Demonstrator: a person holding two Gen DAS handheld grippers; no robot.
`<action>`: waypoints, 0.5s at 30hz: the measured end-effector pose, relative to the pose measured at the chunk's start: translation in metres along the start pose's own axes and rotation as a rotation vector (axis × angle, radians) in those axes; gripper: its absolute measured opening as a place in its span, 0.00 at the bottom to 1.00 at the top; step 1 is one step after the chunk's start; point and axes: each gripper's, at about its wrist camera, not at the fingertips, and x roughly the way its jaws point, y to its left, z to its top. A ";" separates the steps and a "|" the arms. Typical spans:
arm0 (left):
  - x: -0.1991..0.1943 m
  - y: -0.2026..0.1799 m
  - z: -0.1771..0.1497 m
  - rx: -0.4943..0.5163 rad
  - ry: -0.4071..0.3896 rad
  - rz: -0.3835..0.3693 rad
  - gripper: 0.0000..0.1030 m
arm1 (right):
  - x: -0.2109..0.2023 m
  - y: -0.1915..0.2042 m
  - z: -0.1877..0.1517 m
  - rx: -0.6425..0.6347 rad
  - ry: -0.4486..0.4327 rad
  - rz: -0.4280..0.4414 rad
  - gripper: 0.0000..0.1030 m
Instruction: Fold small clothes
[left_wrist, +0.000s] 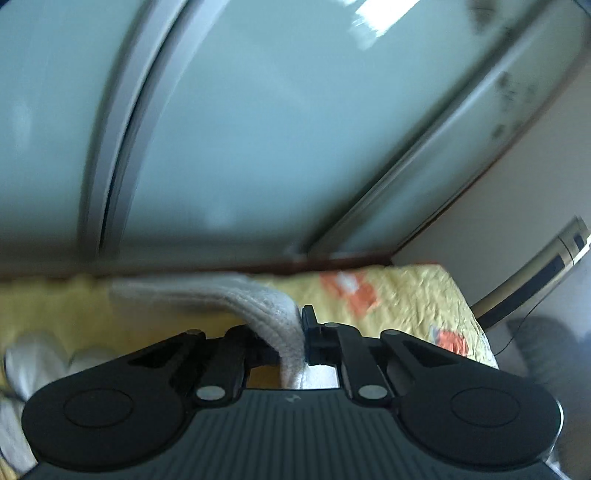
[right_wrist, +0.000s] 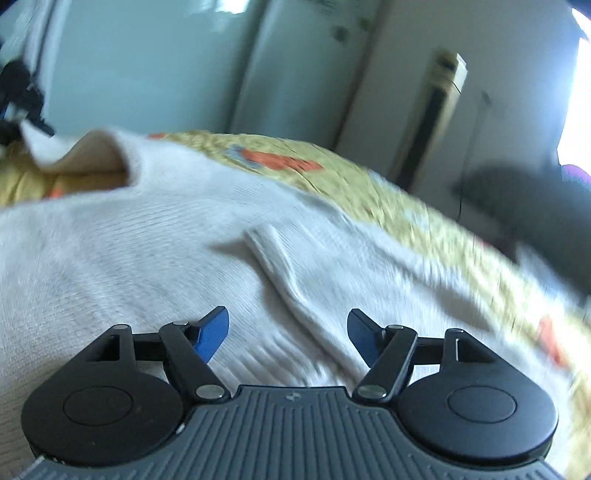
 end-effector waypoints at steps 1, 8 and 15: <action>-0.004 -0.012 0.005 0.037 -0.025 -0.001 0.09 | 0.000 -0.006 -0.004 0.039 -0.002 0.009 0.72; -0.030 -0.100 0.020 0.260 -0.234 -0.058 0.09 | 0.003 -0.030 -0.013 0.165 -0.004 0.036 0.81; -0.057 -0.178 -0.021 0.480 -0.275 -0.246 0.09 | 0.001 -0.047 -0.011 0.263 -0.037 0.064 0.83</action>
